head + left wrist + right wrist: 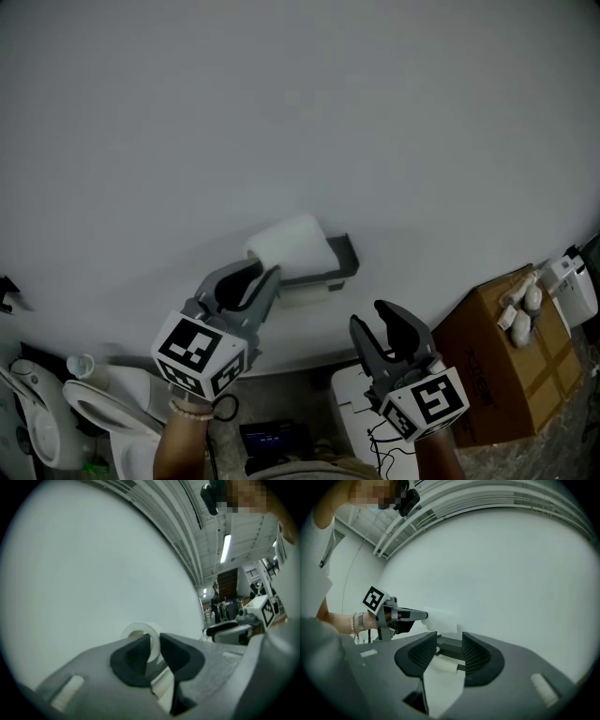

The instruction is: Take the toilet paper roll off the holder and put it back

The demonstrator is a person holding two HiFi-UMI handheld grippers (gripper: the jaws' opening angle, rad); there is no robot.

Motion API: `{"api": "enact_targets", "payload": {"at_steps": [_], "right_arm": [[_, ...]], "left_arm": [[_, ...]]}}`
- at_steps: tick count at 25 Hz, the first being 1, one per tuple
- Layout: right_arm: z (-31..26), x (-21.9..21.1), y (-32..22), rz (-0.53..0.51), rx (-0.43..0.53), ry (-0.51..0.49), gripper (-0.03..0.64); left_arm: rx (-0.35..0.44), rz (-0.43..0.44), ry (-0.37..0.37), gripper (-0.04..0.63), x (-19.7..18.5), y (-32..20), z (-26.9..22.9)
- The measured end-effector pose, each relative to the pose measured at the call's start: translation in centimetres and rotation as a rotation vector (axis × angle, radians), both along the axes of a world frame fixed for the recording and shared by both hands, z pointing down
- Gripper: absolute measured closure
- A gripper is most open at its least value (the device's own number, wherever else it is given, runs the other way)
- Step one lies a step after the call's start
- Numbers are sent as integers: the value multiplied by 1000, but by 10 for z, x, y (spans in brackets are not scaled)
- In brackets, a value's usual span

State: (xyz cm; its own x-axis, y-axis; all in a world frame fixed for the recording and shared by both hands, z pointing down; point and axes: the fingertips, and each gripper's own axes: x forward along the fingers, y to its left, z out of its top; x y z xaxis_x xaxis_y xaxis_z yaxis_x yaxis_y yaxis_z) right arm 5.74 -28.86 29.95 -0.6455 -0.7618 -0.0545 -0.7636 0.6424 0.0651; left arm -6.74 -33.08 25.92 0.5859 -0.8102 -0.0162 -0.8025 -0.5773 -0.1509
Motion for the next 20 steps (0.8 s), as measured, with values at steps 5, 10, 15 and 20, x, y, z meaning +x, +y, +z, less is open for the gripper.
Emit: {"api": "enact_targets", "payload": {"at_steps": [5,10,15,20], "right_arm": [[-11,-34,-7,-99,15,-11,456],[-20,-78,-5,-213,36,-17,451],[-27,-120,0,-317,47,-35,451],[-34,-161,12,-433,38,-57,453]], "left_arm": [[15,-40,10,535,-18,21,-12],[29,-101,0,535,-42,46,-19],[36,-169,-7,535,-69,72,-21],[39,-235,-15,535,-94,101,-22]]}}
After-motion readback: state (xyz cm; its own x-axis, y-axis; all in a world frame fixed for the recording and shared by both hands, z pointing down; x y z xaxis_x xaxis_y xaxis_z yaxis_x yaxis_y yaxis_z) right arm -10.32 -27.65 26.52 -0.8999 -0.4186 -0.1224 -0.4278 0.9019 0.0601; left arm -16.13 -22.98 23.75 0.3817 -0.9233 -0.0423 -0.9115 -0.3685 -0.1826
